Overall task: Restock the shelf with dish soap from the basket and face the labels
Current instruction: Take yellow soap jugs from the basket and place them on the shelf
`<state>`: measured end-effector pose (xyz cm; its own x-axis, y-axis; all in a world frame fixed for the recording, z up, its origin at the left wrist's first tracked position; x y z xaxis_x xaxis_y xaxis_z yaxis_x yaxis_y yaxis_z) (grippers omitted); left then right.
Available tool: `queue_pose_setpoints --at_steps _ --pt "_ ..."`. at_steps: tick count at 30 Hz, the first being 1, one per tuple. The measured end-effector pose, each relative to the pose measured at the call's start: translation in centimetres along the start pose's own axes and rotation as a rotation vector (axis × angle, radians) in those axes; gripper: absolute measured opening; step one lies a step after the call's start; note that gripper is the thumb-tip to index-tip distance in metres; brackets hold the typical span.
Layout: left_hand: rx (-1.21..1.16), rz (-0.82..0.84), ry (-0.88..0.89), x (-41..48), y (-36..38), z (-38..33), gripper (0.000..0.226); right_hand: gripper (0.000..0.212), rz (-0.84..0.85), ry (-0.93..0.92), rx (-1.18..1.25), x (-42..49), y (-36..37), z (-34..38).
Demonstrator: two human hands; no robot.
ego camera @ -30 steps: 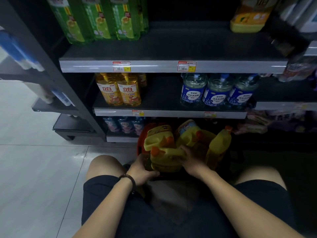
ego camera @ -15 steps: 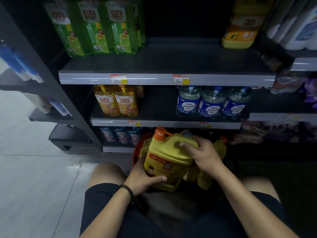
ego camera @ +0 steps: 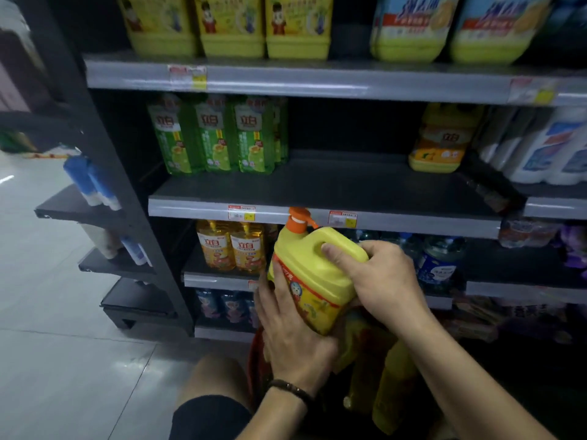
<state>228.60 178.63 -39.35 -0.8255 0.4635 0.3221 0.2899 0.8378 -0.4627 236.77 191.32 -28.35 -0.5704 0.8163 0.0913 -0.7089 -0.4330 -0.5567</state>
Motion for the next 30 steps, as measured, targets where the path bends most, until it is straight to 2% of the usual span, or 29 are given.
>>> queue_pose_setpoints --at_steps 2,4,6,8,10,12,16,18,21,24,28,30 --pt "-0.091 0.025 0.078 1.8 -1.2 -1.3 0.141 0.072 0.027 -0.055 -0.01 0.5 -1.6 3.1" --pt "-0.281 0.091 0.084 4.0 -2.9 -2.5 0.135 0.073 0.103 -0.12 0.174 1.1 -3.3 6.3" --pt "-0.42 0.162 0.094 6.3 -4.8 -4.1 0.129 0.063 0.183 -0.161 0.362 1.9 -4.5 8.3" --pt "-0.443 0.237 0.146 8.4 -6.8 -6.0 0.123 0.057 0.166 -0.246 0.322 3.6 -5.3 9.1" --pt "-0.516 0.323 0.166 10.2 -8.4 -7.8 0.113 0.07 0.181 -0.268 0.316 5.2 -5.3 8.9" --pt "-0.634 0.394 0.125 11.3 -9.6 -9.2 0.103 0.094 0.303 -0.218 0.37 6.3 -4.8 8.6" --pt "-0.835 0.584 0.082 12.9 -10.9 -11.0 0.102 0.089 0.619 -0.217 0.495 7.1 -3.6 9.5" --pt "-0.91 0.646 0.099 13.8 -12.1 -11.9 0.095 0.088 0.686 -0.24 0.599 7.1 -3.7 10.7" --pt "-0.942 0.616 0.066 15.5 -14.1 -12.5 0.083 0.077 0.597 -0.245 0.713 7.2 -3.9 12.5" --pt "-0.846 0.523 0.073 17.4 -15.9 -12.8 0.076 0.062 0.465 -0.276 0.708 7.7 -4.1 14.2" --pt "-0.633 0.421 0.106 20.0 -17.5 -13.9 0.046 0.064 0.367 -0.302 0.717 8.9 -4.3 16.5" --pt "-0.583 0.394 0.124 21.6 -18.2 -14.9 0.048 0.066 0.323 -0.282 0.711 10.2 -4.2 17.5"
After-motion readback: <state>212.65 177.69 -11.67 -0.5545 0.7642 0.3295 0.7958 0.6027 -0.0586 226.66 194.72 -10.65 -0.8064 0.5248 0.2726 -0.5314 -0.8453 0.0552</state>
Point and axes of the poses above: each hand's wrist, its own x-axis towards the middle knuckle, its own y-axis out of the palm, z = x × y, the point moved 4 cm from there along x, towards the middle knuckle, and after that the axes turned 1 degree about -z, right-handed, at the moved point
